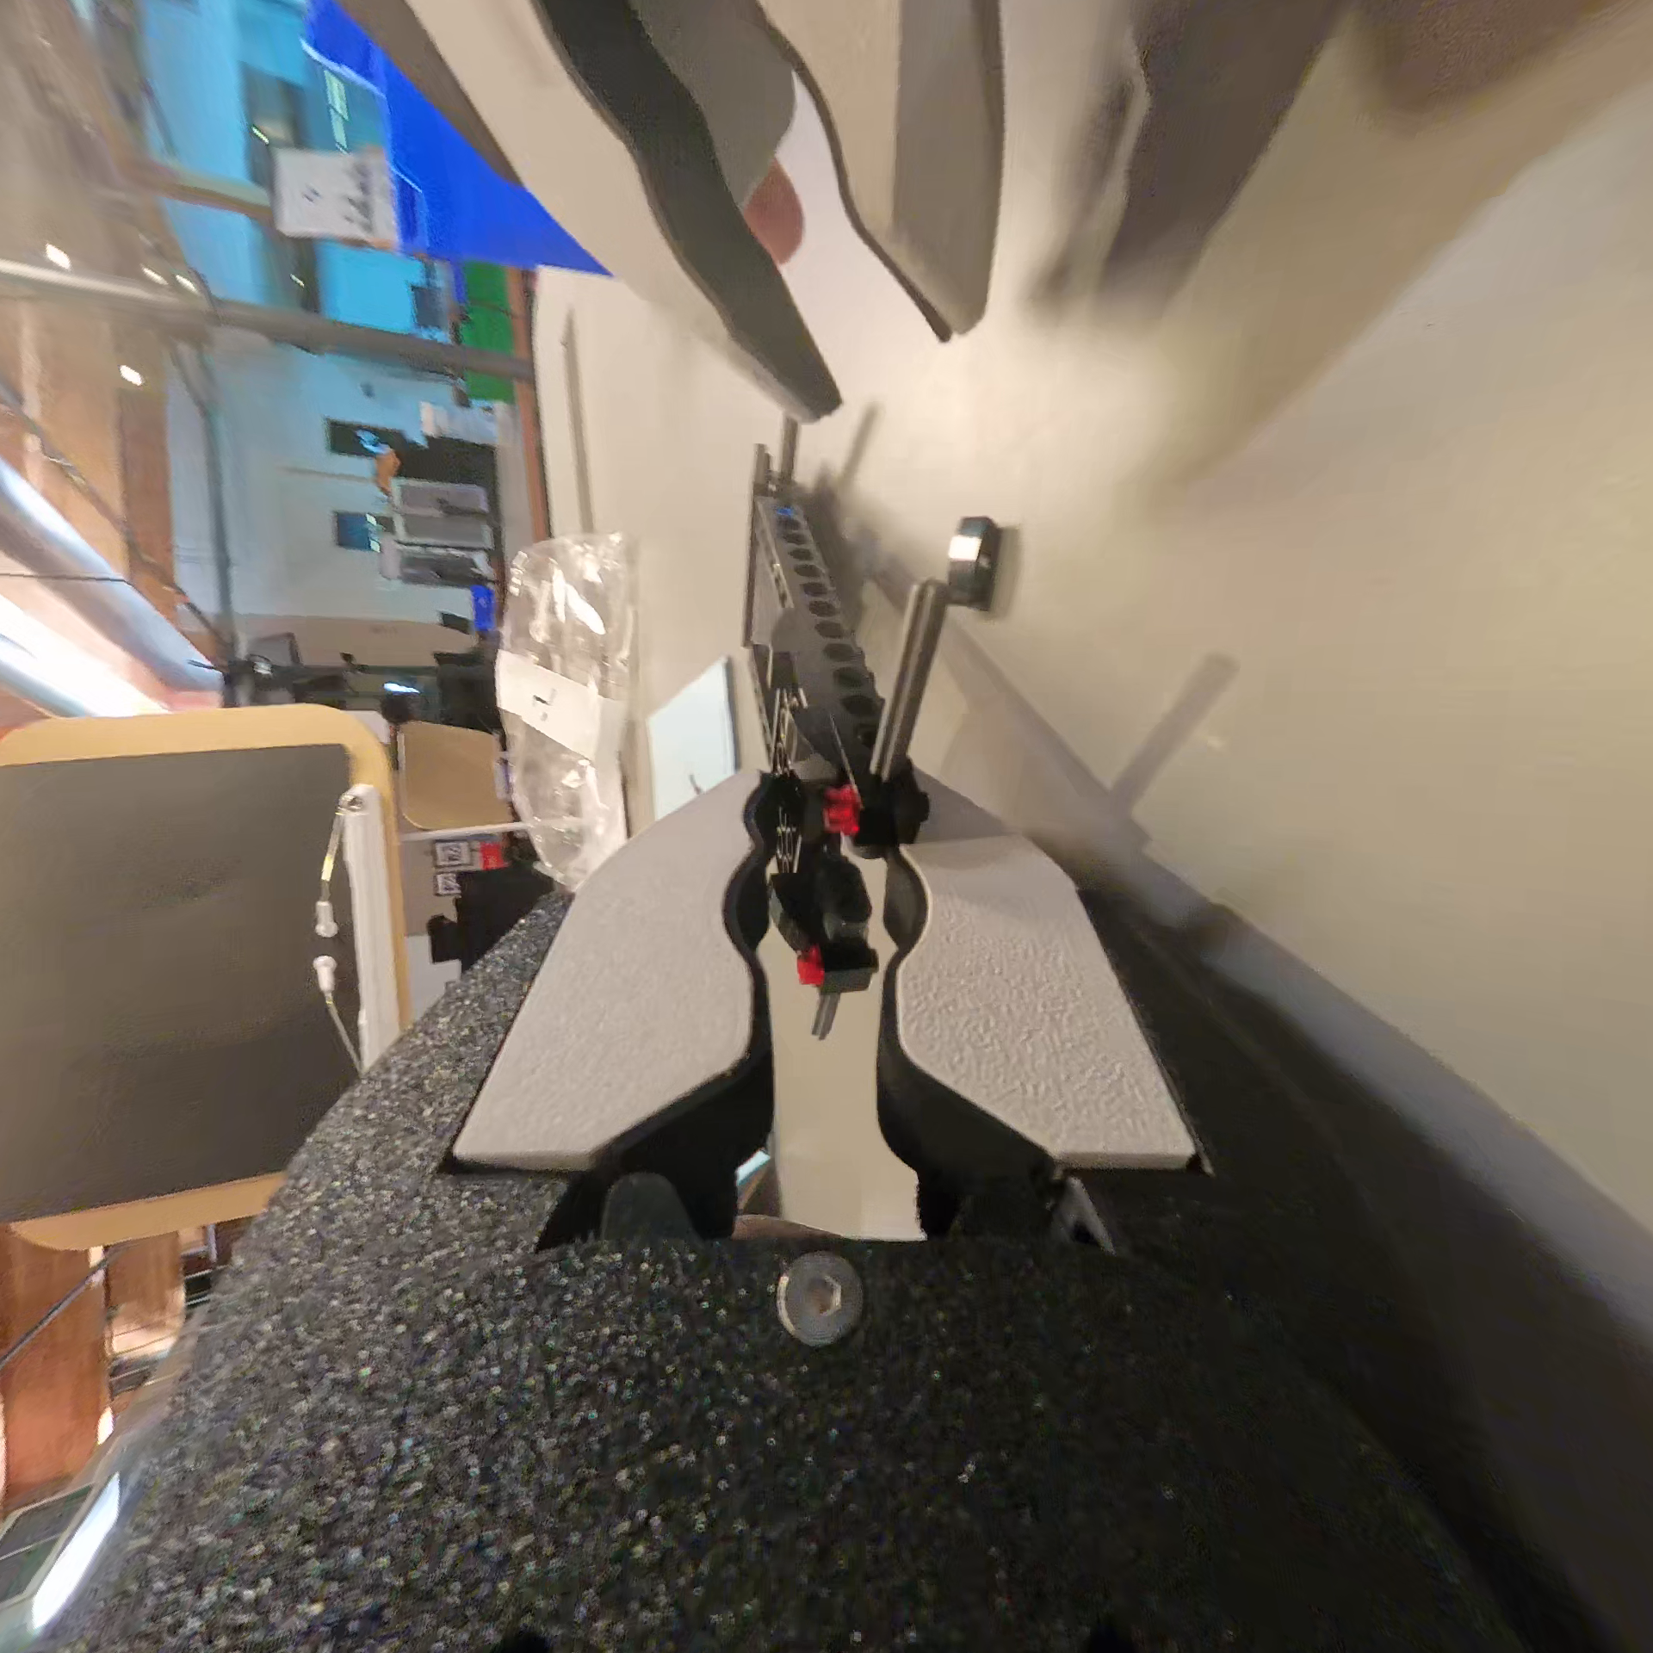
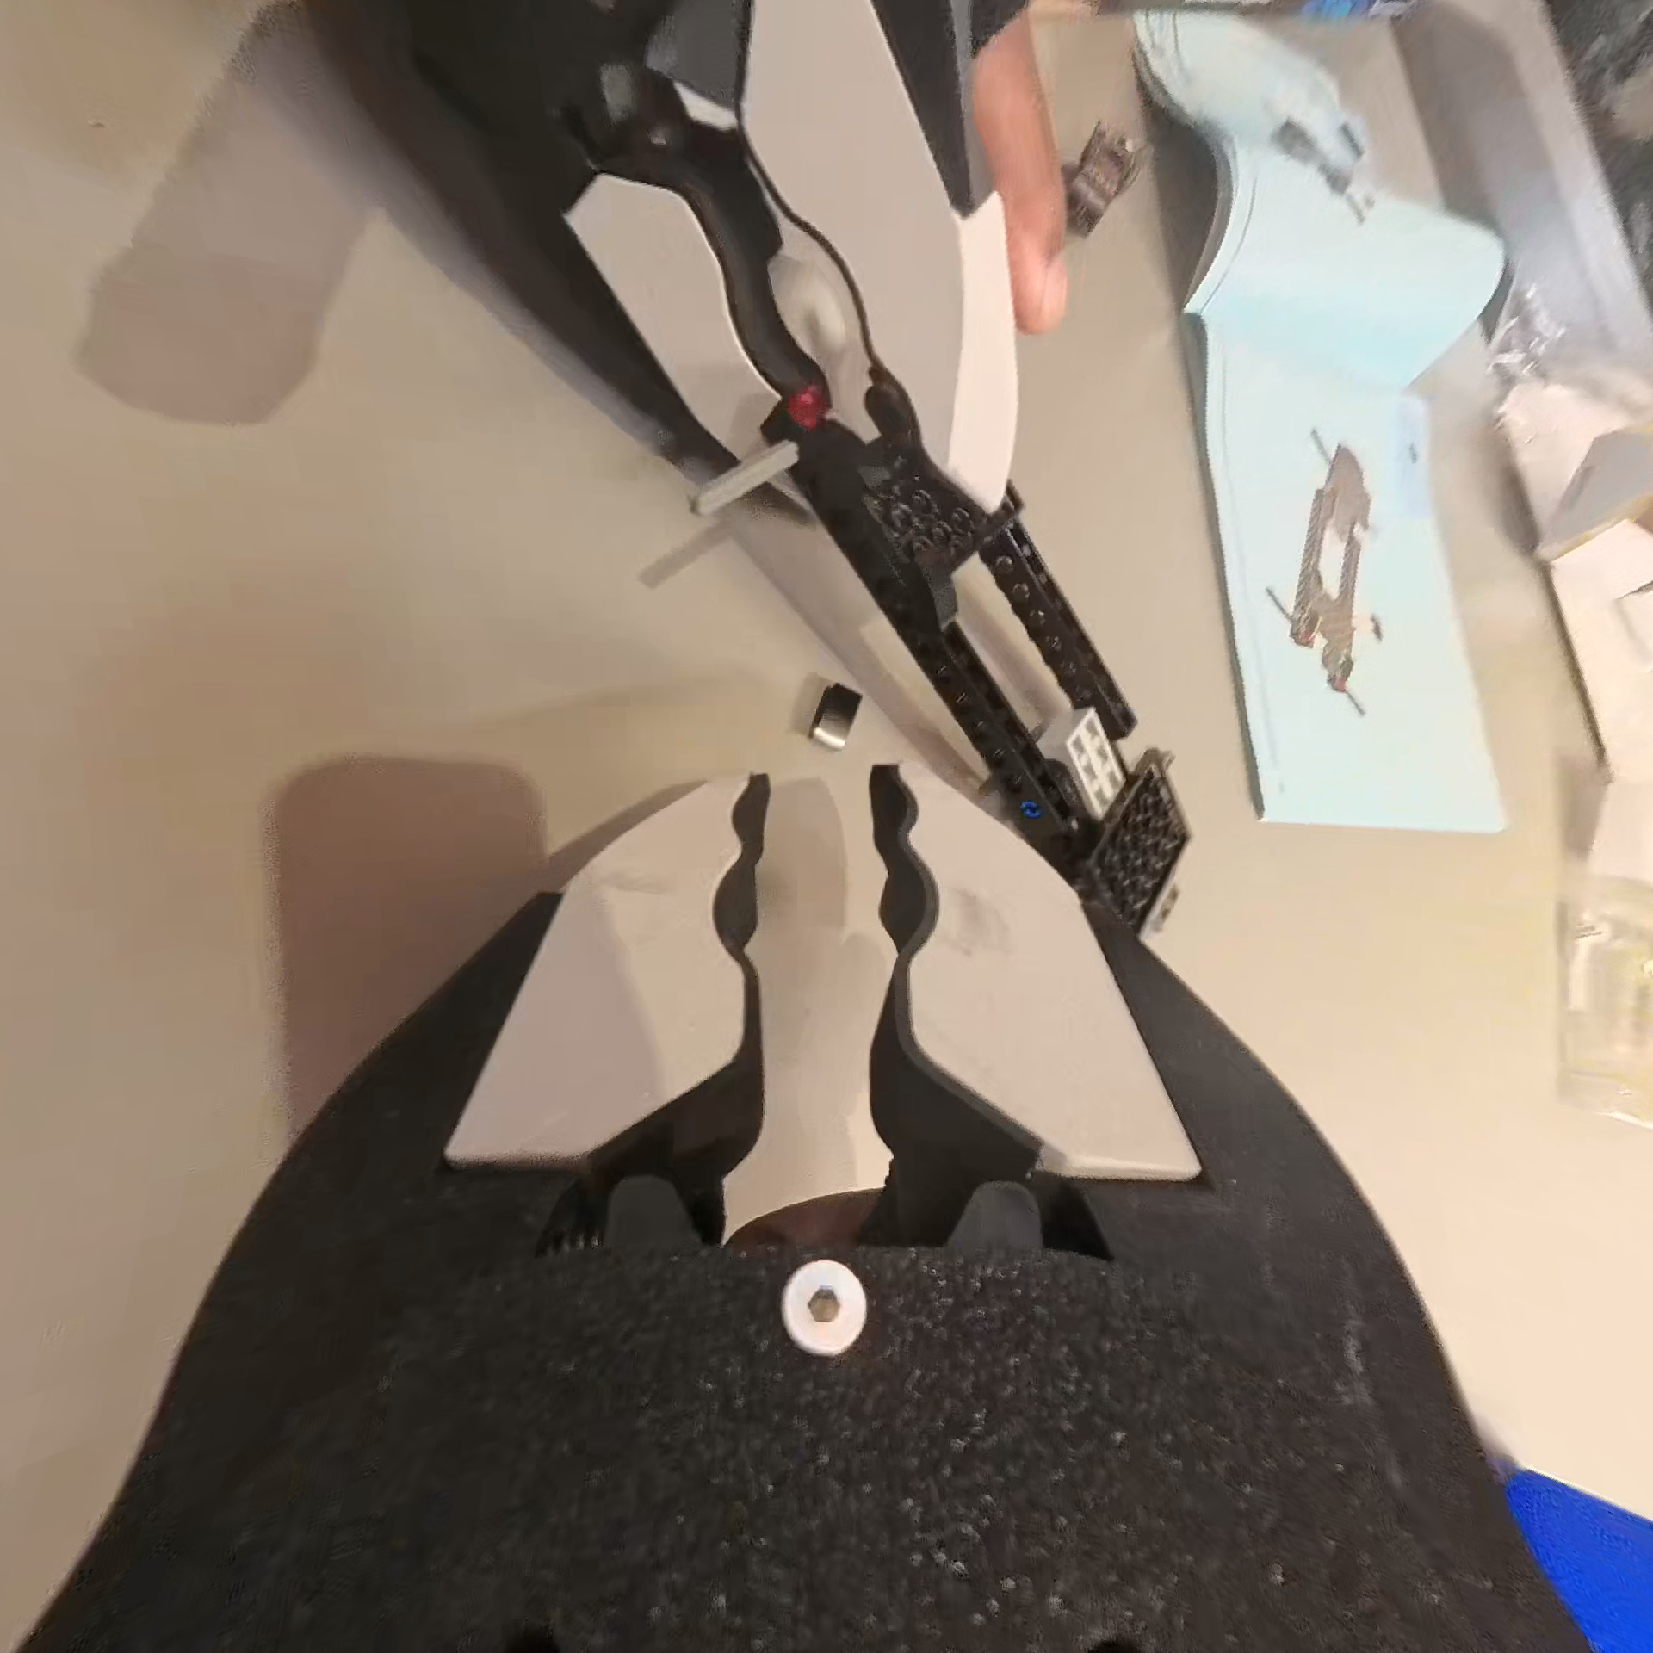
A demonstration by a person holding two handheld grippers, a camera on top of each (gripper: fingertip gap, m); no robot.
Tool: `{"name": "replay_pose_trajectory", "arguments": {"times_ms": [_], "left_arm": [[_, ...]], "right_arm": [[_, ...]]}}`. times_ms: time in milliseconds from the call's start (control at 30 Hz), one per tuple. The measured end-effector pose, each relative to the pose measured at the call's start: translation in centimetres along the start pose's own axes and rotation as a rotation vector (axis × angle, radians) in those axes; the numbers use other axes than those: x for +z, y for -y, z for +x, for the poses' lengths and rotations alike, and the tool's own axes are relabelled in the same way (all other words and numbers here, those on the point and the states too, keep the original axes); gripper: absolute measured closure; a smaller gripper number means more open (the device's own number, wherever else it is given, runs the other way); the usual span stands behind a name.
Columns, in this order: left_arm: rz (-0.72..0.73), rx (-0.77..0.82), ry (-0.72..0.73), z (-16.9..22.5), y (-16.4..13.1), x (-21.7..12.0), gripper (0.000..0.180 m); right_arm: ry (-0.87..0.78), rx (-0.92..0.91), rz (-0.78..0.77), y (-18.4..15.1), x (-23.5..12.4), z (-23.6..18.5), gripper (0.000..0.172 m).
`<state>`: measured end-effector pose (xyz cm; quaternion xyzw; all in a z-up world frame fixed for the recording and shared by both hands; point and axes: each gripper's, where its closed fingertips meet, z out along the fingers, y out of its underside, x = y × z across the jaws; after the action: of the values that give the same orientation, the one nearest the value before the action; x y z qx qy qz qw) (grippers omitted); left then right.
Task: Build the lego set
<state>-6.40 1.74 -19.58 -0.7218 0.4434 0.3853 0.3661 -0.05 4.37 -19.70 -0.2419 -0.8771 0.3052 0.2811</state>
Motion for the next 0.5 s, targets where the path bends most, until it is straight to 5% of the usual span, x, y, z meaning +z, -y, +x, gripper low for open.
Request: {"name": "replay_pose_trajectory", "arguments": {"times_ms": [300,500], "left_arm": [[-0.066,-0.217,-0.254,2.2,-0.6,-1.6,0.139],[0.032,-0.411,-0.414,2.1,0.1,-3.6,0.119]], "right_arm": [[0.059,0.128,-0.088,-1.7,1.5,0.6,0.148],[0.112,0.165,-0.09,-0.9,2.2,0.1,0.145]]}}
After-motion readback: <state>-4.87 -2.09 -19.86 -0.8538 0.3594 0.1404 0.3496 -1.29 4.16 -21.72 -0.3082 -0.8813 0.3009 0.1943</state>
